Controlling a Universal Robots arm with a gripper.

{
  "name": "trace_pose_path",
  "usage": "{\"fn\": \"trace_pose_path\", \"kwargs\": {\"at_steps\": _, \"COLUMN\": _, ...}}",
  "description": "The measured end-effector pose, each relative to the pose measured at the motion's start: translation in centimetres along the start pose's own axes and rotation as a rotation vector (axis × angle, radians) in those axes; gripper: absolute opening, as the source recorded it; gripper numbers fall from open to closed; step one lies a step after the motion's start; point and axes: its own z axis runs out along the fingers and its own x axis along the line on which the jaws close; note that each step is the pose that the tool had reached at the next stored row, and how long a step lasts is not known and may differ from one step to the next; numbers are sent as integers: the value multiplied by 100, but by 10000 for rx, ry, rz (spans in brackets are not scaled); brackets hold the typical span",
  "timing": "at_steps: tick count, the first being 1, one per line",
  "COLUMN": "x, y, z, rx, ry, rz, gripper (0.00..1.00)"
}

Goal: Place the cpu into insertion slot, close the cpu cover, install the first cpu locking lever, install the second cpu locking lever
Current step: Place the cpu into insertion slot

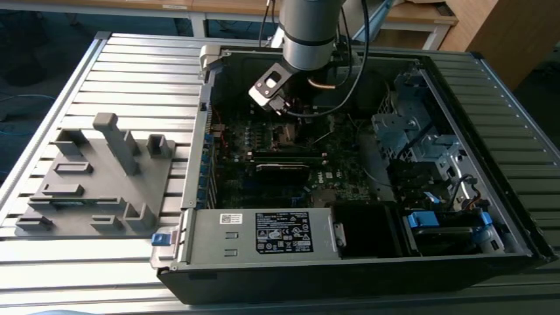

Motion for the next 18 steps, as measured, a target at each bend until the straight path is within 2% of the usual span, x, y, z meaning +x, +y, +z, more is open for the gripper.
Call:
{"fn": "trace_pose_path", "kwargs": {"at_steps": 2, "x": 0, "y": 0, "z": 0, "rx": -1, "ry": -6, "rz": 112, "gripper": 54}}
{"fn": "trace_pose_path", "kwargs": {"at_steps": 10, "x": 19, "y": -23, "z": 8, "rx": -3, "ry": -4, "rz": 128, "gripper": 54}}
{"fn": "trace_pose_path", "kwargs": {"at_steps": 14, "x": 18, "y": -28, "z": 20, "rx": -6, "ry": -28, "rz": 573, "gripper": 54}}
{"fn": "trace_pose_path", "kwargs": {"at_steps": 18, "x": 19, "y": -27, "z": 21, "rx": -8, "ry": -27, "rz": 584, "gripper": 54}}
